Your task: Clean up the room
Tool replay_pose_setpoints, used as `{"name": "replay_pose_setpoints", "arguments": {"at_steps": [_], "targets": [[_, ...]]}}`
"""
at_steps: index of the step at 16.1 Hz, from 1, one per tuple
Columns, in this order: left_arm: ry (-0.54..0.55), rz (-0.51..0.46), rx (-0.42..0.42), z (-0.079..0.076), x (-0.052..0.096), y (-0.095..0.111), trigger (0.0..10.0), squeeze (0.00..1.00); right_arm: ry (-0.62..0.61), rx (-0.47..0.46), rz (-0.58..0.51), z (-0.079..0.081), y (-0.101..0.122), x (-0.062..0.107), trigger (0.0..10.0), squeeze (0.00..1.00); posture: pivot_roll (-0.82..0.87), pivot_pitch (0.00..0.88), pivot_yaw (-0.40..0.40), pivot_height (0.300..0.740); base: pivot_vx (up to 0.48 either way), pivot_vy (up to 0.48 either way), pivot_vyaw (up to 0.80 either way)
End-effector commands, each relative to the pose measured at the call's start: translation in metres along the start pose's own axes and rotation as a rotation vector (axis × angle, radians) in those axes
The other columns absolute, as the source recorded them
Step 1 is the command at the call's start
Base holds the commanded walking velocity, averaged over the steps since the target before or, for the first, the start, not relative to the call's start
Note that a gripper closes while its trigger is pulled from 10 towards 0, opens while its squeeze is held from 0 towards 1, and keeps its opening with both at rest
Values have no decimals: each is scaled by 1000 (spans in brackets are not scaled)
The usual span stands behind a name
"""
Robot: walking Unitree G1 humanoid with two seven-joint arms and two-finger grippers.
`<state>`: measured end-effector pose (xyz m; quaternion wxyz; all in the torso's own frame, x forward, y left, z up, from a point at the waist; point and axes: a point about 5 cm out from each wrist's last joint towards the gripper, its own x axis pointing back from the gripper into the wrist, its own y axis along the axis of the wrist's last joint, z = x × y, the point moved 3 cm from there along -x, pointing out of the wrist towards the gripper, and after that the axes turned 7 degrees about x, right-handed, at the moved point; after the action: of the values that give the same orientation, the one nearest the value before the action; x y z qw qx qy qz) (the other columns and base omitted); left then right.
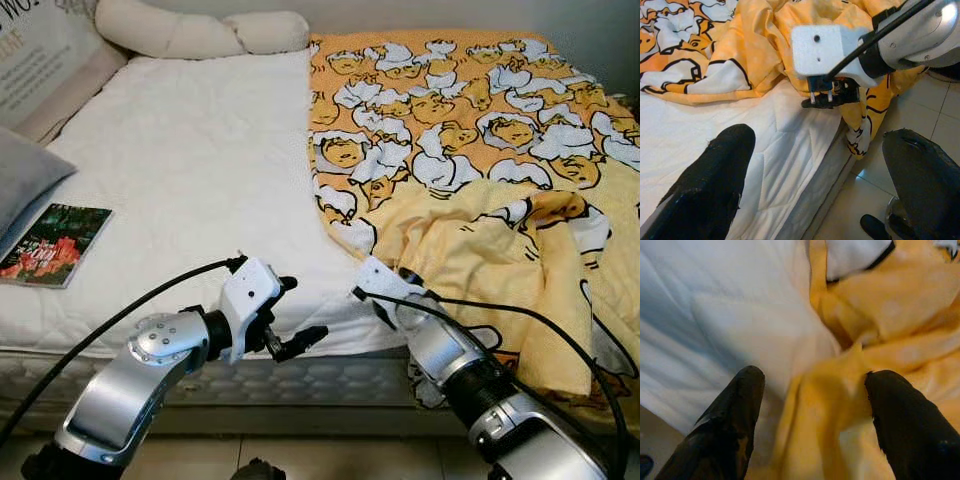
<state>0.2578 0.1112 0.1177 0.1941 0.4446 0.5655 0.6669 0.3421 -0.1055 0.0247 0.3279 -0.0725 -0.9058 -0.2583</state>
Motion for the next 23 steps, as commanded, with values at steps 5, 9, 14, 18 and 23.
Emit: {"name": "replay_pose_setpoints", "arguments": {"at_steps": [5,9,14,18,23], "targets": [[29,4,-47,5,1,4,10000,937,-83,124,38,-11,-16,-10,9020,0,46,0,82,740,0,0,0],[35,2,-55,4,1,4,10000,318,-106,165,49,-13,-24,-14,0,0,46,0,80,740,0,0,0],[38,1,-61,6,0,5,10000,290,-95,142,44,-11,-25,-16,0,0,44,0,81,740,0,0,0],[39,1,-63,6,0,5,10000,275,-92,122,35,-12,-24,-16,0,0,45,0,75,740,0,0,0],[31,2,-61,4,1,3,10000,267,-72,49,6,-13,-21,-16,0,0,43,0,67,740,0,0,0]]}}
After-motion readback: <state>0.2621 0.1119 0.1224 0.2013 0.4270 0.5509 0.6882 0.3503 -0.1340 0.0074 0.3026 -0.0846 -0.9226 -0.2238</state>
